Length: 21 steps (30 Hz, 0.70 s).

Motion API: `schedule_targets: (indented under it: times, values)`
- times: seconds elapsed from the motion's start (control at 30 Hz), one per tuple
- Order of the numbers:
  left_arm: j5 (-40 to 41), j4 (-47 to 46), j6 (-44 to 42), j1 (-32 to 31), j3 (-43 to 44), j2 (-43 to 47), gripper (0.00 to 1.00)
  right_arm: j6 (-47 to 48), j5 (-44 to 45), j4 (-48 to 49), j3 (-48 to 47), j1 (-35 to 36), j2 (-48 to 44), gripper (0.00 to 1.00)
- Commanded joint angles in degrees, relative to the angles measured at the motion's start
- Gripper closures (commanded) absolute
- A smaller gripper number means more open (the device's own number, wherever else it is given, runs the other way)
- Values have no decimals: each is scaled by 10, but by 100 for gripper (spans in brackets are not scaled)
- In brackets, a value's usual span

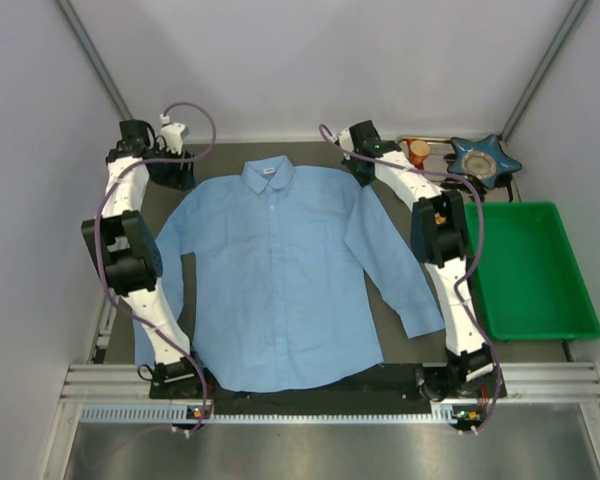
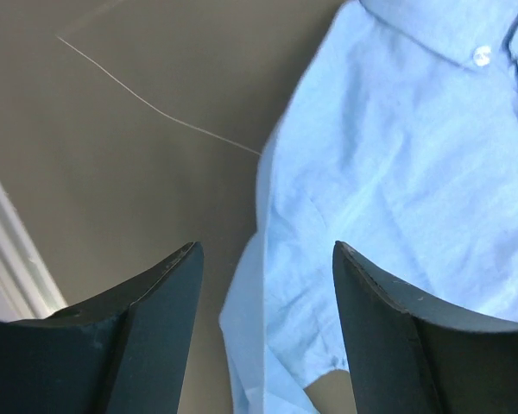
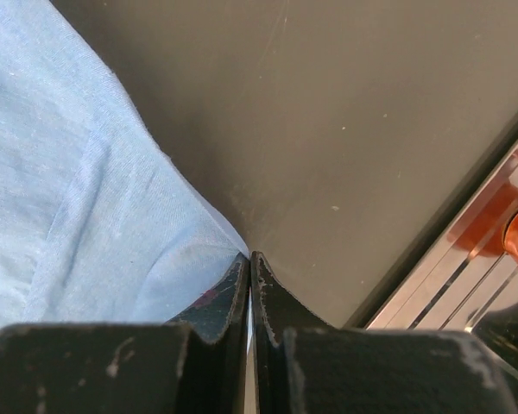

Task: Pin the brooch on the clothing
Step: Flatten out the clothes at the center of the board.

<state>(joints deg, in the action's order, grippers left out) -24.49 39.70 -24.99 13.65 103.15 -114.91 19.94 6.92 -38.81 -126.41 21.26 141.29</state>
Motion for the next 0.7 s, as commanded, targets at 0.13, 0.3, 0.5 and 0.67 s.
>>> schedule_targets:
  times: [0.13,0.3,0.5,0.67]
  values:
    - [62,-6,-11,-6,-26,-38,38,11,40,33,5,-9,-37,100]
    - [95,-27,-2,-13,9,-81,72,19,67,54,6,-10,-29,100]
    - [97,-36,29,-13,128,-181,100,41,108,79,2,-13,-9,100]
    - [93,-24,32,-13,231,-265,95,66,136,98,-7,-15,15,100]
